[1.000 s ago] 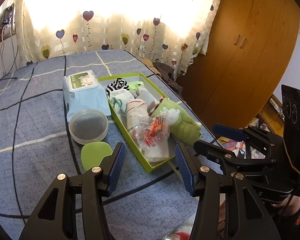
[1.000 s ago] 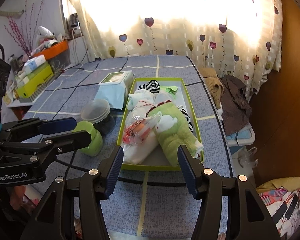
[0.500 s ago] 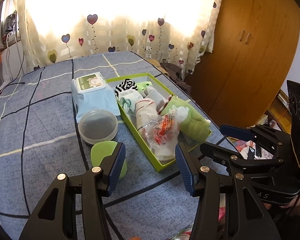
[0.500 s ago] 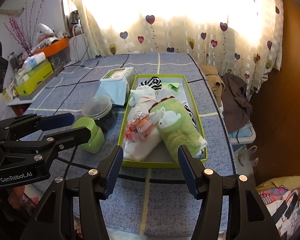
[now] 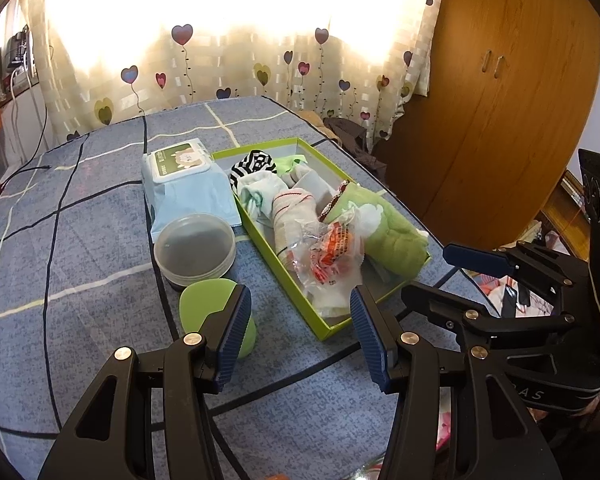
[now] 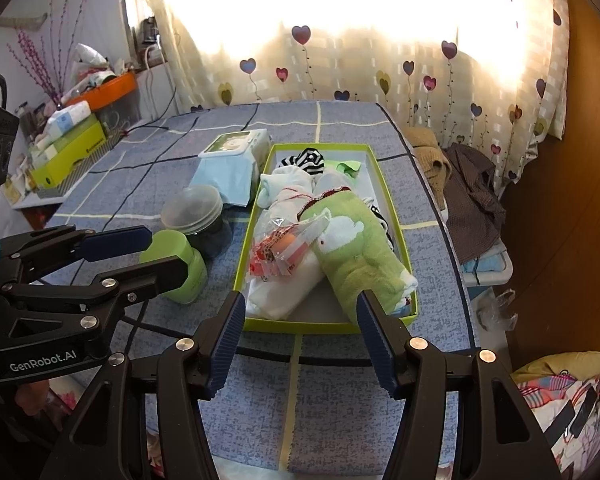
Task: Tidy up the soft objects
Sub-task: 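Lift both open grippers up and away from the tray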
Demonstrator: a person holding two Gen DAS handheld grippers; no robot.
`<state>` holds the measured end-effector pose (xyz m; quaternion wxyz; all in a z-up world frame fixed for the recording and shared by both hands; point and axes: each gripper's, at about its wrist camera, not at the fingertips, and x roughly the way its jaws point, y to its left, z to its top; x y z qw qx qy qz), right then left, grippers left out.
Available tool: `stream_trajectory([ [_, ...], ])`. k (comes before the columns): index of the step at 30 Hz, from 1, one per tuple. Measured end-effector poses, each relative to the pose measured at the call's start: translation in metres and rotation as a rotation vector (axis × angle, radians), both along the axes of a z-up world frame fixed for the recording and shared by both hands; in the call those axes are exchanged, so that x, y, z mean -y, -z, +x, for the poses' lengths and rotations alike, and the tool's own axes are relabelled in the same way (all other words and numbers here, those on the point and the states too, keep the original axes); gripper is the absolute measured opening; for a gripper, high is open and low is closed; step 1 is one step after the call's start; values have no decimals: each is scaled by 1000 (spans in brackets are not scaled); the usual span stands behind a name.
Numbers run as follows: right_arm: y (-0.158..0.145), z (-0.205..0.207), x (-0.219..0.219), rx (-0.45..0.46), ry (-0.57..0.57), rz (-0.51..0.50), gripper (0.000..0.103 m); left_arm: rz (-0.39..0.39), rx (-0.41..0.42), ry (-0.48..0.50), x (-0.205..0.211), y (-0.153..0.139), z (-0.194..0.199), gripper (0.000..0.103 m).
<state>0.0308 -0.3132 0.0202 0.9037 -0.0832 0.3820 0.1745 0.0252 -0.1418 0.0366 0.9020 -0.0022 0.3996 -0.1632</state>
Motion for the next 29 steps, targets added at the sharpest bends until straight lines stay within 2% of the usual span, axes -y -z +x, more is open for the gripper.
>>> stream_trajectory([
  [15, 4, 1, -4, -5, -4, -4, 59, 12, -8, 2, 1, 4, 1, 53],
  [29, 2, -1, -4, 6, -7, -5, 59, 42, 28, -7, 2, -1, -7, 53],
])
